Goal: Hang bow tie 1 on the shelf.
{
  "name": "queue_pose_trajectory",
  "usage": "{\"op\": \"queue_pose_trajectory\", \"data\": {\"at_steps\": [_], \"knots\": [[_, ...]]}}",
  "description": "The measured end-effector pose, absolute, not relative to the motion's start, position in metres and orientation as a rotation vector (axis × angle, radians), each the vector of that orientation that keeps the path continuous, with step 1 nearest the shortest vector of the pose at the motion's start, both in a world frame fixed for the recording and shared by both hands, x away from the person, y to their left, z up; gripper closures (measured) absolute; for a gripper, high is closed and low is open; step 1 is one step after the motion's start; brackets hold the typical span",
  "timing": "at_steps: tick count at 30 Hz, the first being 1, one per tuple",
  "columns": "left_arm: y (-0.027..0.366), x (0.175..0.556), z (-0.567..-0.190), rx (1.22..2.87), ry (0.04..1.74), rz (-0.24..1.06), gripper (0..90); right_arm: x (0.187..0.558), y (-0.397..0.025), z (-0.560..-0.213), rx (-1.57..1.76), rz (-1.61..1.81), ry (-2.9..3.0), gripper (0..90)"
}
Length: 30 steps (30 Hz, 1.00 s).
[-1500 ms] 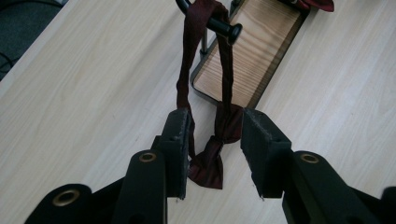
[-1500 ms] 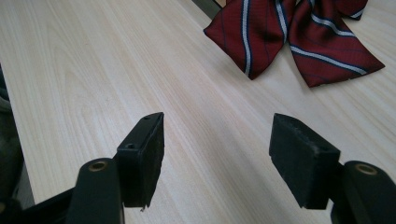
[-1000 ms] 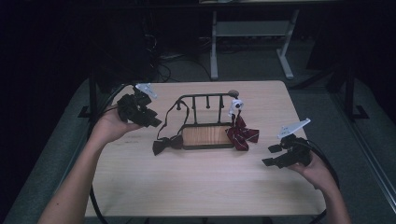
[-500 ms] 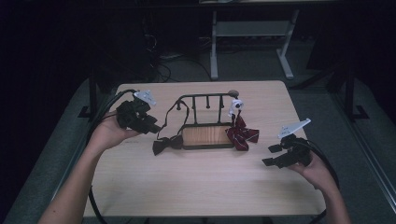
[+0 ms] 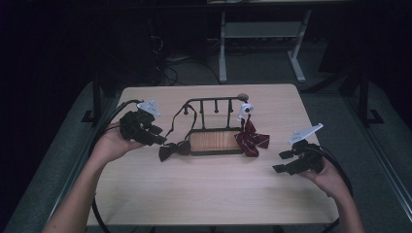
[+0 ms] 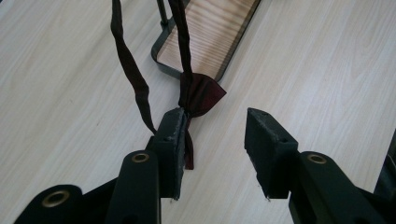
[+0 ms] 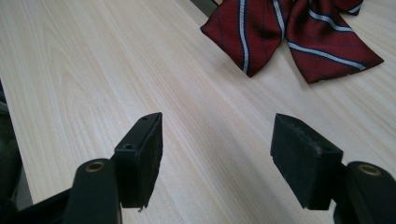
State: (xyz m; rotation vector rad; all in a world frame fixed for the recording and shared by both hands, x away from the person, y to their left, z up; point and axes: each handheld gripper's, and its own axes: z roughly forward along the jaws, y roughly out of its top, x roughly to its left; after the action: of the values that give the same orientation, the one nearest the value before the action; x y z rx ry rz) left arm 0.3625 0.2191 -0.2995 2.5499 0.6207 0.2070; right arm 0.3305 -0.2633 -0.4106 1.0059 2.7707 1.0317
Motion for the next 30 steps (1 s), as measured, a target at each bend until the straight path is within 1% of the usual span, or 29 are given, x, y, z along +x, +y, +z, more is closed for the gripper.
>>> {"op": "queue_pose_trajectory", "data": {"at_steps": [10,18,30], "knots": [[0.220,0.357,-0.311,2.546,0.621,0.204,56.6,0.330,-0.263,-0.412,1.005,1.028,2.775,34.4],[0.223,0.350,-0.321,2.556,0.617,0.199,52.5,0.329,-0.265,-0.412,1.012,1.026,2.771,34.5],[0.224,0.342,-0.331,2.552,0.608,0.201,49.5,0.328,-0.265,-0.413,1.019,1.022,2.771,33.9]]}}
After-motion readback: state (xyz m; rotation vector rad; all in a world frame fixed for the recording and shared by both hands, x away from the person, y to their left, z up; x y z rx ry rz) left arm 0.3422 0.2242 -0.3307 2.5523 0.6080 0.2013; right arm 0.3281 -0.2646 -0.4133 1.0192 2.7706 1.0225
